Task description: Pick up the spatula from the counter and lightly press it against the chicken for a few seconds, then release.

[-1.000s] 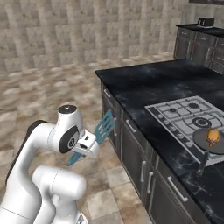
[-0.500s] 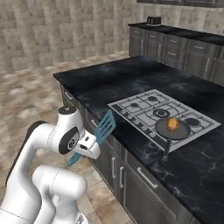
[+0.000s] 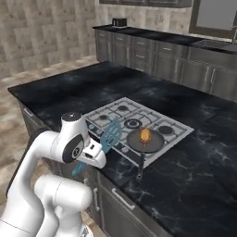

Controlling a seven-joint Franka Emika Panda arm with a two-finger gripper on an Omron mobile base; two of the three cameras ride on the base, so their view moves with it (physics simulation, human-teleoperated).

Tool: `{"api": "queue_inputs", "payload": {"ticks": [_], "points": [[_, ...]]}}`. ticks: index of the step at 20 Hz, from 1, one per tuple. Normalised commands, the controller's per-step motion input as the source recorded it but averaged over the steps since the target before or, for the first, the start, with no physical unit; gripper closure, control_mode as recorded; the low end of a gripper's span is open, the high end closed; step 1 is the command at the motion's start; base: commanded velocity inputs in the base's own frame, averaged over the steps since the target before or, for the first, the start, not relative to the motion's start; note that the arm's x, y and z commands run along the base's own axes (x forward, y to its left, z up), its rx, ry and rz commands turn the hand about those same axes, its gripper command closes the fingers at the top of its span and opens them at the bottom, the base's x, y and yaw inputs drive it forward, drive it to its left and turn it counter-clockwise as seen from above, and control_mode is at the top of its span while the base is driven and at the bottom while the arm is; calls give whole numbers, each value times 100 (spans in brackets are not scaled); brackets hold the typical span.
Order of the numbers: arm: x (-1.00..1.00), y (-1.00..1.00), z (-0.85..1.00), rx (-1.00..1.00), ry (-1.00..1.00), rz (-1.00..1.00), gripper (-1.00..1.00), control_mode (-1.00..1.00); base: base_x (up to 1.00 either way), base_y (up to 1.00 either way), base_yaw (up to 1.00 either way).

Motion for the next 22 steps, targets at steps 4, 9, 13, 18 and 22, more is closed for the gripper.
{"api": "queue_inputs", "payload": {"ticks": [4,9,13,18,22], "points": [[0,0,0,0,0,0,100,100,15,0,-44],[0,0,0,0,0,0,100,100,29,0,-43],[0,0,0,0,0,0,100,100,40,0,-42],[0,0,0,0,0,0,100,100,21,3,-40],[0,0,0,0,0,0,100,100,18,6,-21]]}}
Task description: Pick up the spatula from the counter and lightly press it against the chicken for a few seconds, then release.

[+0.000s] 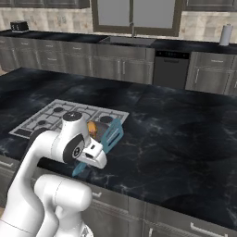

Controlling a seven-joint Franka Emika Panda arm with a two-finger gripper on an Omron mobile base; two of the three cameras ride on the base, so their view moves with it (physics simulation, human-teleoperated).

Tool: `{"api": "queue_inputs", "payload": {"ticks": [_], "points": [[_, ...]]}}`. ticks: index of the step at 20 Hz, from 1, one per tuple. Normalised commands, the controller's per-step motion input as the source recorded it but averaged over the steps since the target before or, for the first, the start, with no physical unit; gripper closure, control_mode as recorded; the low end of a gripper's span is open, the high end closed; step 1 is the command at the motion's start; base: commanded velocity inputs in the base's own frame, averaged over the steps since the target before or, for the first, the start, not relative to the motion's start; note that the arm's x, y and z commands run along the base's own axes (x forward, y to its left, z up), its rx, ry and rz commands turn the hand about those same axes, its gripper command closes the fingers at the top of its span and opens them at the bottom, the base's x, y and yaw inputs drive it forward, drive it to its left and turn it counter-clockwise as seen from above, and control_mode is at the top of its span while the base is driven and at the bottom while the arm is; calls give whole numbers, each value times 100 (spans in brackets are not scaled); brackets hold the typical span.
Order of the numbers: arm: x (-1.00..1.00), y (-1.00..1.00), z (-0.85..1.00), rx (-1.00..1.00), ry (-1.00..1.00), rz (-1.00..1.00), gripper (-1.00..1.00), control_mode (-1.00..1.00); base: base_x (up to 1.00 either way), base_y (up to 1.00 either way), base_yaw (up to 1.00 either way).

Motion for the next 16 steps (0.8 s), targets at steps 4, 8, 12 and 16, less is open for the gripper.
{"api": "queue_inputs", "payload": {"ticks": [4,8,12,16], "points": [[0,0,0,0,0,0,100,100,7,6,-11],[0,0,0,0,0,0,100,100,0,0,-3],[2,0,0,0,1,0,100,-100,0,0,0],[1,0,0,0,1,0,100,-100,0,0,0]]}}
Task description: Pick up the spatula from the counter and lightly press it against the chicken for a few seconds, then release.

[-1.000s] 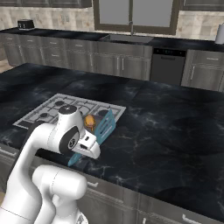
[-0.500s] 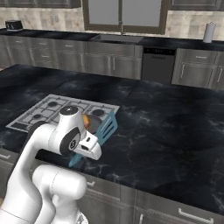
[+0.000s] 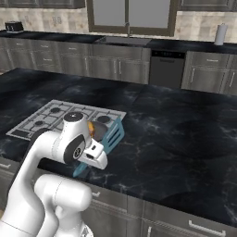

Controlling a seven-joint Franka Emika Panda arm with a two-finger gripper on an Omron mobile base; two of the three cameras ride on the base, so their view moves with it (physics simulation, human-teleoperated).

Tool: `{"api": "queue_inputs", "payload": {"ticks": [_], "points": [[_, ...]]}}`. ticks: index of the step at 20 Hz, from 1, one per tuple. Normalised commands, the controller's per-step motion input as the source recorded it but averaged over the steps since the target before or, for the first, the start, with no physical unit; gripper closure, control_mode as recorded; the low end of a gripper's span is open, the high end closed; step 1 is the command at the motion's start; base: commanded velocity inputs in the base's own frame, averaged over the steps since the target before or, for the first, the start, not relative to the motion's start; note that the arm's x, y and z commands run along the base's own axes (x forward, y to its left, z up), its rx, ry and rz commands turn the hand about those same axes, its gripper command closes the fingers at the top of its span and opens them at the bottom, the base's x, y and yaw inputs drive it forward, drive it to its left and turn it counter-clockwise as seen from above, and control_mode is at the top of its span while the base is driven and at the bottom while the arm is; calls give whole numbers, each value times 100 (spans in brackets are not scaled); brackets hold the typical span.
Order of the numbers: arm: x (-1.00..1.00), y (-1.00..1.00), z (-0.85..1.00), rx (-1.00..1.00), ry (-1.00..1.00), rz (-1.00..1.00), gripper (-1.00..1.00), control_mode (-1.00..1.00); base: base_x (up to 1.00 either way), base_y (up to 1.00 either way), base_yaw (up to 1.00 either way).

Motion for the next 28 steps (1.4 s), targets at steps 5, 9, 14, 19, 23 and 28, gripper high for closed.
{"api": "queue_inputs", "payload": {"ticks": [5,9,14,19,23,28], "points": [[6,4,0,1,1,0,100,-100,0,0,0],[15,13,8,0,2,6,100,-100,0,0,0],[13,3,16,-1,0,7,100,-100,0,0,0],[14,0,14,-5,-1,7,100,-100,0,0,0],[18,0,11,-8,-3,7,100,-100,0,0,0],[17,0,10,-1,0,10,100,-100,0,0,0]]}}
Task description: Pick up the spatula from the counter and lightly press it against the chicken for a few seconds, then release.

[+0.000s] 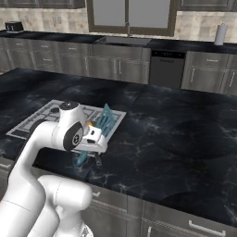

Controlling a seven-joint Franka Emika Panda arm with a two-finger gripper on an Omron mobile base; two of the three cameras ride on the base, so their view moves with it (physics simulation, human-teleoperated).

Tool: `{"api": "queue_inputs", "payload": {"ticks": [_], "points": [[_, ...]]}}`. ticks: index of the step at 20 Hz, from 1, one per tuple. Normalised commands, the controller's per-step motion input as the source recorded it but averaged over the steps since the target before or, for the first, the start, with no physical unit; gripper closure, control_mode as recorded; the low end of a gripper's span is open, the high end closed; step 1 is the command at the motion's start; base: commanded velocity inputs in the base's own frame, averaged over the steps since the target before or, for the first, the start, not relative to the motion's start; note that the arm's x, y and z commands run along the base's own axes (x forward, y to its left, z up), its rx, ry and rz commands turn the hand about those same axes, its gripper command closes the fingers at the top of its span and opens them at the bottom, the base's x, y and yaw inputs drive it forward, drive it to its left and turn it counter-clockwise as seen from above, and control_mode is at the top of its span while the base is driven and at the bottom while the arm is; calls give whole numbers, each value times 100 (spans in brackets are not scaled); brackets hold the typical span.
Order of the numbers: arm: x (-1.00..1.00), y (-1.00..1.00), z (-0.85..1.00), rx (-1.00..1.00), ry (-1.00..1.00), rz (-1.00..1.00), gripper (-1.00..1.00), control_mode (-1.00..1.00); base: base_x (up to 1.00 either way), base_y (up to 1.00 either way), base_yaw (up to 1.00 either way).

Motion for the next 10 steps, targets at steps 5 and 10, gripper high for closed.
{"api": "queue_inputs", "payload": {"ticks": [5,10], "points": [[20,-2,14,0,6,16,100,-100,0,0,0],[27,-5,21,0,9,15,100,-100,0,0,0]]}}
